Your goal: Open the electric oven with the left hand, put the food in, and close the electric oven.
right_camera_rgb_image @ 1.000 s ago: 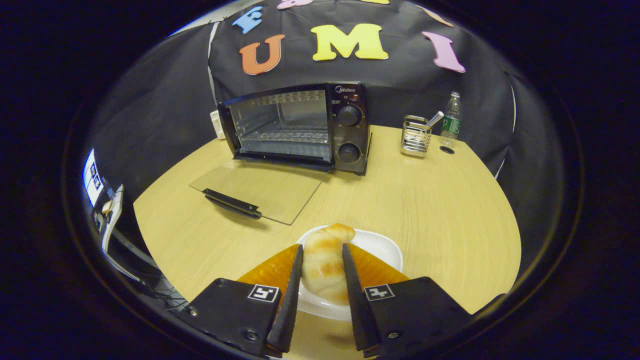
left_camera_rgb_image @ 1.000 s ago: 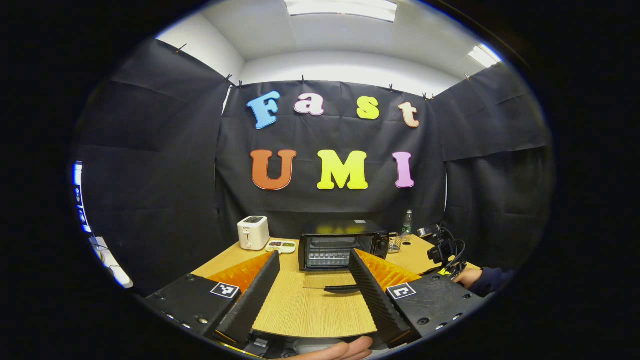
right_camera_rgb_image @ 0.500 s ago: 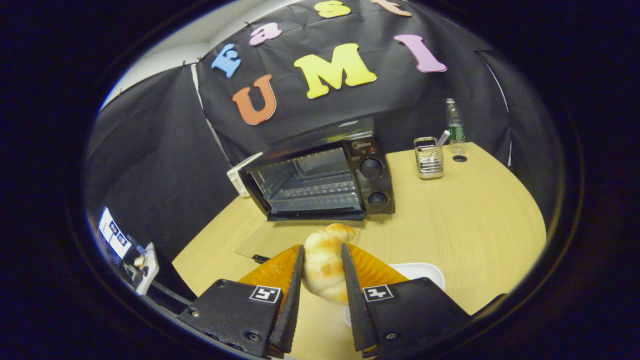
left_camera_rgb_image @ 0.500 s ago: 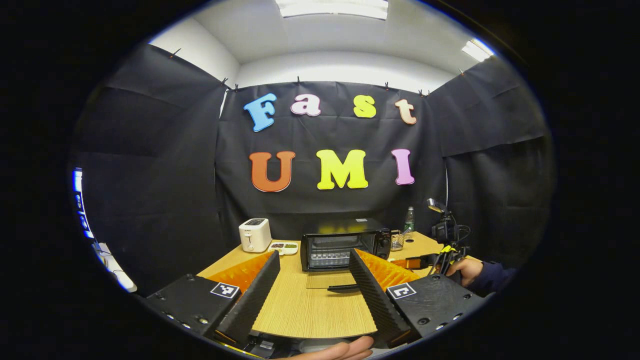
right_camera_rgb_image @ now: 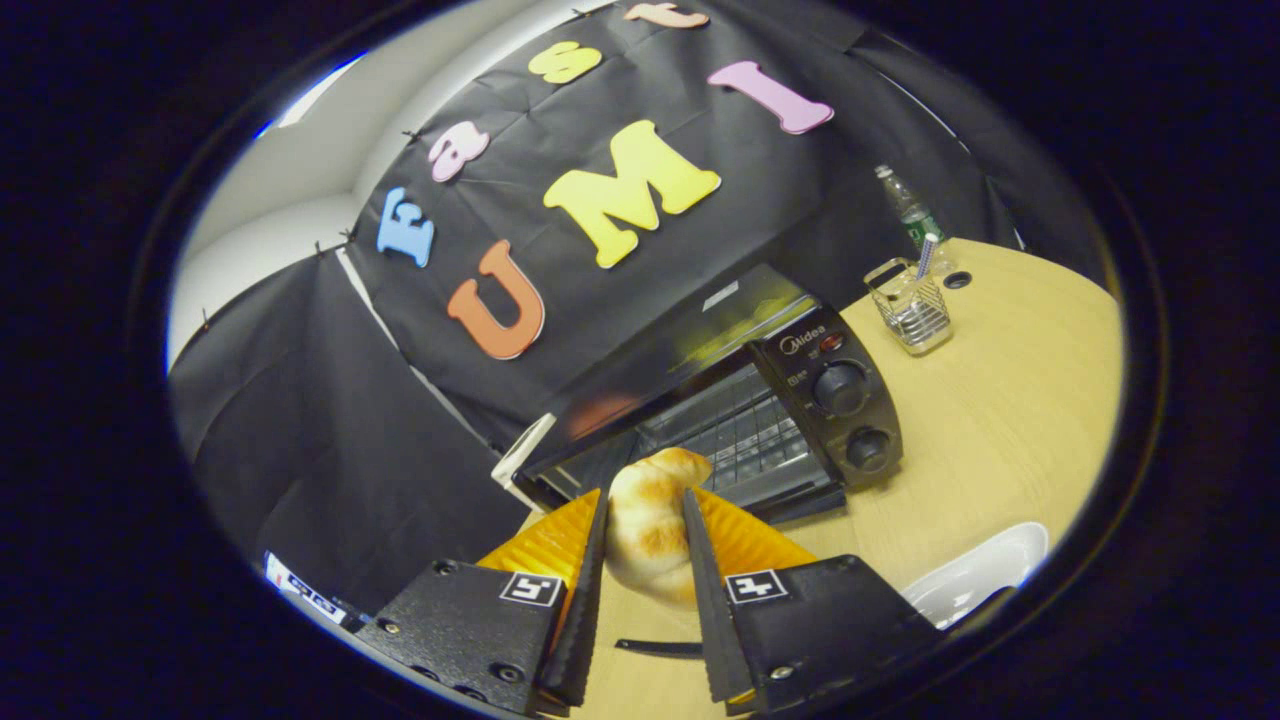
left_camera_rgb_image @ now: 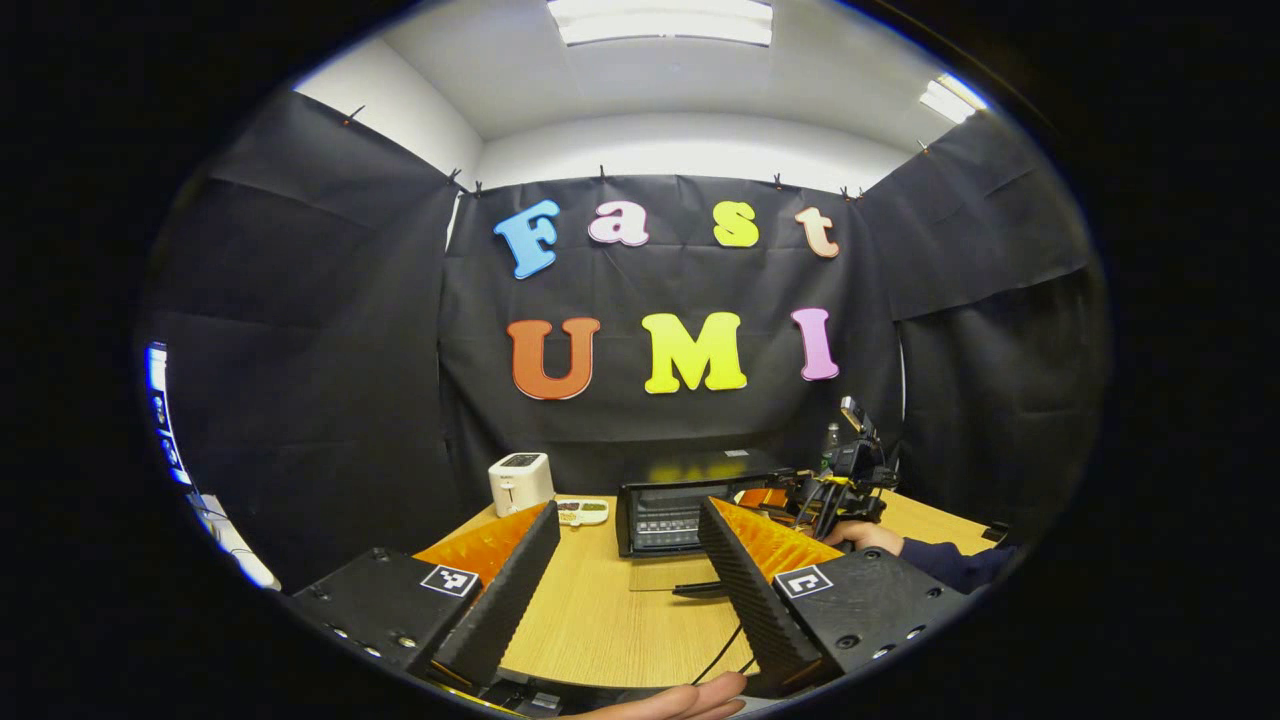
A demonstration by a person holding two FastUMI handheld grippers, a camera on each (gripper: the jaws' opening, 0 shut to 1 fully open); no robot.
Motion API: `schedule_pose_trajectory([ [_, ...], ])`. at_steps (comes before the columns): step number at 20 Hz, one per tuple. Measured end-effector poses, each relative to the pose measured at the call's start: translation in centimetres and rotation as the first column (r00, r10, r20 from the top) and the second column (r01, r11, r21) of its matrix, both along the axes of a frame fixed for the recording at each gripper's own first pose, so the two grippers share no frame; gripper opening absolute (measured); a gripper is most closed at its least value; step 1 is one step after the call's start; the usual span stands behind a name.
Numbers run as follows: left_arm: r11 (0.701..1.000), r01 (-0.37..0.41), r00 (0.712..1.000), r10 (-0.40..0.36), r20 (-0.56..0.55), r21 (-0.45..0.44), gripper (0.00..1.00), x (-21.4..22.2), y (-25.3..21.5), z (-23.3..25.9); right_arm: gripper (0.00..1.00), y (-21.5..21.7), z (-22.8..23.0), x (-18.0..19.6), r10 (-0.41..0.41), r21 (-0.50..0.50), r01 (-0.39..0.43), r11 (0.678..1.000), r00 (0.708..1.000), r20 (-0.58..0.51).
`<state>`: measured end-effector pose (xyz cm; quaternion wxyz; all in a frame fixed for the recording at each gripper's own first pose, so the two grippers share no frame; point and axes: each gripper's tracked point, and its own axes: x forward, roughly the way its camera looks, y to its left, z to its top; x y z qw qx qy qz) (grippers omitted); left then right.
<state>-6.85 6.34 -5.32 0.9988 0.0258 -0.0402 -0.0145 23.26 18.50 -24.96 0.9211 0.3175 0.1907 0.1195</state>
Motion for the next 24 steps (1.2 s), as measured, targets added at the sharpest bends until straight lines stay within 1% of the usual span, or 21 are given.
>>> schedule_pose_trajectory([
  [1, 1.0, -0.01, 1.0, 0.01, 0.011, 0.01, 0.92, 0.2, 0.4, -0.1, 0.44, 0.2, -0.5, 1.2, -0.04, -0.003, 0.04, 0.999, 0.999, -0.004],
  [3, 0.999, -0.033, 0.999, 0.032, 0.027, 0.032, 0.92, 0.6, 1.4, -0.1, 0.44, 0.6, -2.2, 3.5, -0.106, -0.046, 0.105, 0.993, 0.994, -0.025],
  [5, 0.999, -0.033, 0.999, 0.032, 0.019, 0.024, 0.92, 1.1, 1.8, -0.8, 0.44, 0.8, -3.5, 5.9, -0.161, -0.085, 0.159, 0.984, 0.987, -0.021],
  [7, 0.999, -0.032, 0.999, 0.032, 0.0, 0.002, 0.92, 1.7, 2.3, -1.5, 0.44, 1.3, -4.6, 7.9, -0.195, -0.108, 0.192, 0.975, 0.981, -0.02],
  [9, 0.998, -0.051, 0.999, 0.051, -0.002, 0.025, 0.93, 2.2, 3.4, -1.9, 0.44, 2.2, -5.5, 9.0, -0.221, -0.105, 0.216, 0.971, 0.975, -0.039],
  [10, 0.997, -0.059, 0.998, 0.059, 0.002, 0.042, 0.85, 2.3, 3.8, -2.0, 0.45, 2.9, -5.5, 9.8, -0.224, -0.114, 0.22, 0.969, 0.974, -0.029],
  [11, 0.997, -0.06, 0.998, 0.06, 0.001, 0.053, 0.93, 2.7, 3.9, -2.2, 0.45, 3.1, -5.9, 10.7, -0.247, -0.151, 0.242, 0.959, 0.969, -0.016],
  [12, 0.997, -0.056, 0.998, 0.057, -0.005, 0.061, 0.93, 3.2, 3.9, -2.5, 0.43, 3.1, -5.7, 11.7, -0.269, -0.17, 0.267, 0.949, 0.963, 0.009],
  [13, 0.996, -0.059, 0.998, 0.059, -0.007, 0.071, 0.93, 3.5, 4.1, -2.8, 0.45, 3.0, -5.7, 12.6, -0.295, -0.2, 0.292, 0.935, 0.955, 0.016],
  [14, 0.994, -0.071, 0.997, 0.072, -0.015, 0.083, 0.95, 3.9, 4.6, -3.1, 0.44, 2.7, -5.9, 13.4, -0.327, -0.199, 0.324, 0.925, 0.945, 0.019],
  [15, 0.992, -0.089, 0.995, 0.092, -0.026, 0.09, 0.95, 4.2, 5.2, -3.5, 0.44, 3.2, -6.0, 14.1, -0.332, -0.187, 0.329, 0.925, 0.943, 0.019],
  [16, 0.99, -0.103, 0.994, 0.107, -0.038, 0.092, 0.95, 4.6, 5.8, -3.9, 0.44, 4.1, -6.3, 14.3, -0.321, -0.175, 0.324, 0.93, 0.946, 0.044],
  [17, 0.991, -0.11, 0.992, 0.114, -0.05, 0.08, 0.95, 4.9, 6.1, -4.3, 0.39, 4.6, -5.6, 14.3, -0.32, -0.206, 0.326, 0.923, 0.945, 0.06],
  [18, 0.992, -0.11, 0.991, 0.114, -0.068, 0.059, 0.95, 5.1, 6.1, -4.8, 0.41, 5.2, -5.8, 14.5, -0.299, -0.249, 0.309, 0.918, 0.951, 0.082],
  [20, 0.994, -0.107, 0.99, 0.108, -0.096, 0.014, 0.95, 5.1, 6.1, -5.5, 0.47, 6.4, -5.6, 14.7, -0.279, -0.255, 0.297, 0.92, 0.955, 0.103],
  [21, 0.994, -0.108, 0.989, 0.108, -0.102, 0.001, 0.95, 4.9, 6.2, -5.6, 0.44, 6.4, -6.1, 14.8, -0.271, -0.265, 0.287, 0.92, 0.958, 0.097],
  [22, 0.993, -0.115, 0.988, 0.114, -0.103, -0.009, 0.95, 5.0, 6.6, -5.6, 0.44, 6.7, -6.1, 14.9, -0.253, -0.266, 0.275, 0.924, 0.961, 0.112],
  [24, 0.992, -0.125, 0.987, 0.123, -0.104, -0.015, 0.95, 4.8, 6.8, -5.7, 0.49, 6.3, -7.1, 15.1, -0.229, -0.347, 0.256, 0.902, 0.966, 0.118],
])
